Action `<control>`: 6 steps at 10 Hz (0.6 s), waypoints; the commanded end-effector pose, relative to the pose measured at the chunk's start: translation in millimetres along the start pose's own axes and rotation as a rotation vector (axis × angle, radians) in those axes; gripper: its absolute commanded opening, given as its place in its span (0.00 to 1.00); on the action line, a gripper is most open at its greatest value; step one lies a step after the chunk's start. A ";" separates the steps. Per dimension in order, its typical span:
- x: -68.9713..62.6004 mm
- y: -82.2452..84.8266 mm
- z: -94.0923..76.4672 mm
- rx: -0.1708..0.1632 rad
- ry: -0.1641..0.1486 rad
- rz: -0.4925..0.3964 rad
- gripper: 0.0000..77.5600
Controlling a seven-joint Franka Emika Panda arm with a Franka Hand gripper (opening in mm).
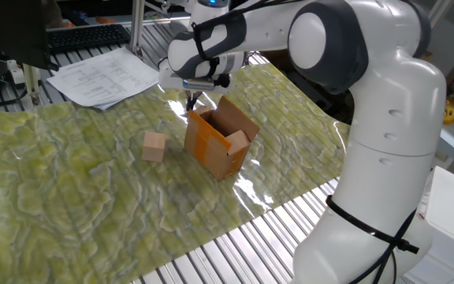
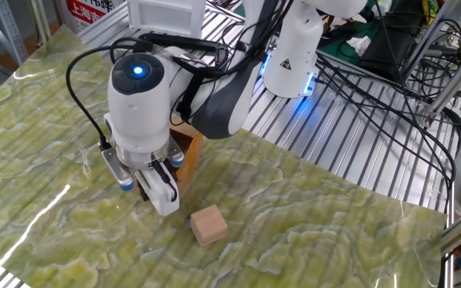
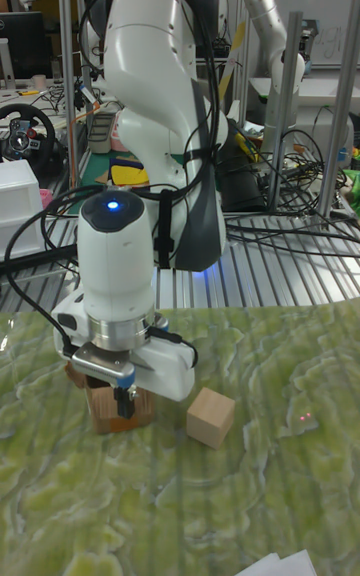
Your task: Open a box
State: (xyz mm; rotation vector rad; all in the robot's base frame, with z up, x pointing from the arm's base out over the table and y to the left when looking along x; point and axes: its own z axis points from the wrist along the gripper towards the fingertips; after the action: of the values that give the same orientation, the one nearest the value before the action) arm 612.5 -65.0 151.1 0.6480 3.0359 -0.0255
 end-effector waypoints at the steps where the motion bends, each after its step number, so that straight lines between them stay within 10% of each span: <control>1: 1.6 -2.6 3.9 0.001 0.000 -0.008 0.00; 6: 5.9 -0.7 -32.2 0.011 0.024 0.006 0.00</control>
State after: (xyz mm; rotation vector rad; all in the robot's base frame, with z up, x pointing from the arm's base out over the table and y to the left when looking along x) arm 606.4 -64.1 163.1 0.6526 3.0495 -0.0312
